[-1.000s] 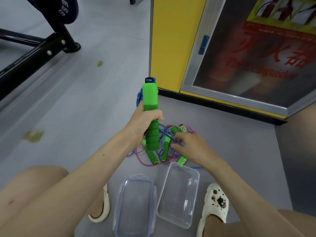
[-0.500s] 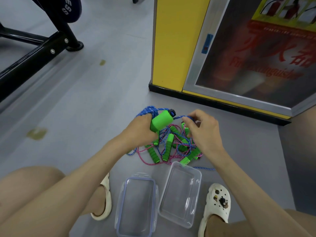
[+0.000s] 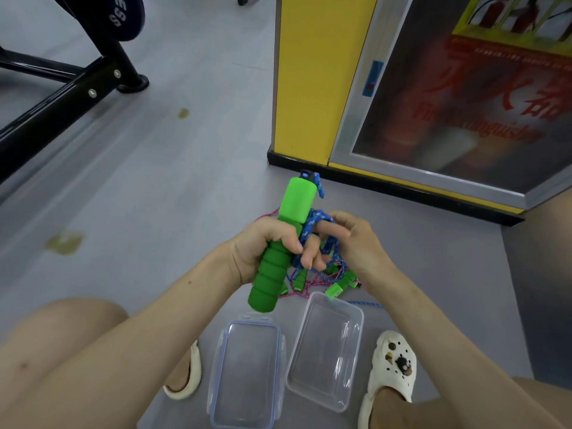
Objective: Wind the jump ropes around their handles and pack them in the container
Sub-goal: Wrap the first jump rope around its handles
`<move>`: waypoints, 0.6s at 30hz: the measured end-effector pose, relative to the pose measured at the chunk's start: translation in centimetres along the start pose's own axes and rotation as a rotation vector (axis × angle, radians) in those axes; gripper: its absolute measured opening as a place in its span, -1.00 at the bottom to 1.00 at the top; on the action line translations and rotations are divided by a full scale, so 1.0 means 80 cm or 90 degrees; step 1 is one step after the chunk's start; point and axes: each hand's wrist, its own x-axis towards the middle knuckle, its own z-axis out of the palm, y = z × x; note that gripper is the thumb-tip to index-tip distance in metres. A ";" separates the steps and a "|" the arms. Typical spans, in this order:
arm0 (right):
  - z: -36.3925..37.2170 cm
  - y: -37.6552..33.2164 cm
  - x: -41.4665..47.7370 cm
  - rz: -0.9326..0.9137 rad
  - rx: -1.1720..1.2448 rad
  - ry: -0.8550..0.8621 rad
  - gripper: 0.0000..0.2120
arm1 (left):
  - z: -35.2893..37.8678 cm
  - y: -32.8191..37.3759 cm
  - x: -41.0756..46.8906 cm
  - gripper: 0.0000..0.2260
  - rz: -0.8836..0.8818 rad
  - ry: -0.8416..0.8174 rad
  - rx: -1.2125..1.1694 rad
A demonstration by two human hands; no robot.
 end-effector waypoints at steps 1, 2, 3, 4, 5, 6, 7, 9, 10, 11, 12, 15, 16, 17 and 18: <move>0.003 0.001 0.000 0.006 -0.005 -0.025 -0.69 | 0.002 0.000 0.002 -0.32 0.027 -0.020 -0.041; 0.005 0.003 0.000 0.008 -0.028 -0.050 -0.66 | 0.003 0.002 0.004 -0.36 0.047 -0.029 -0.078; 0.007 0.008 0.000 0.017 -0.096 -0.076 -0.73 | 0.003 0.004 0.005 -0.38 0.064 -0.029 -0.107; 0.011 0.011 0.000 0.024 -0.162 -0.093 -0.83 | 0.004 0.006 0.007 -0.40 0.084 -0.028 -0.124; 0.012 0.017 0.001 0.027 -0.222 -0.107 -0.85 | 0.003 0.007 0.010 -0.41 0.103 -0.020 -0.129; 0.012 0.019 -0.002 0.042 -0.243 -0.124 -0.83 | 0.004 0.008 0.012 -0.42 0.122 -0.006 -0.134; 0.011 0.021 -0.004 0.060 -0.243 -0.136 -0.81 | 0.006 0.009 0.015 -0.43 0.141 0.022 -0.144; 0.008 0.022 -0.006 0.091 -0.227 -0.141 -0.81 | 0.010 0.011 0.019 -0.40 0.179 0.106 -0.183; 0.005 0.023 -0.007 0.097 -0.237 -0.151 -0.82 | 0.010 0.013 0.021 -0.37 0.194 0.156 -0.200; 0.003 0.023 -0.007 0.103 -0.256 -0.172 -0.84 | 0.009 0.015 0.022 -0.35 0.206 0.205 -0.203; 0.001 0.023 -0.009 0.106 -0.281 -0.197 -0.87 | 0.008 0.017 0.023 -0.35 0.215 0.254 -0.190; -0.002 0.025 -0.010 0.121 -0.363 -0.254 -0.91 | 0.010 0.021 0.021 -0.53 0.210 0.383 -0.065; -0.004 0.024 -0.010 0.122 -0.376 -0.257 -0.94 | 0.011 0.021 0.020 -0.59 0.197 0.411 -0.030; -0.005 0.024 -0.009 0.122 -0.377 -0.251 -0.97 | 0.009 0.021 0.018 -0.60 0.181 0.431 0.003; -0.007 0.023 -0.007 0.124 -0.374 -0.237 -0.92 | 0.005 0.020 0.017 -0.59 0.159 0.449 0.046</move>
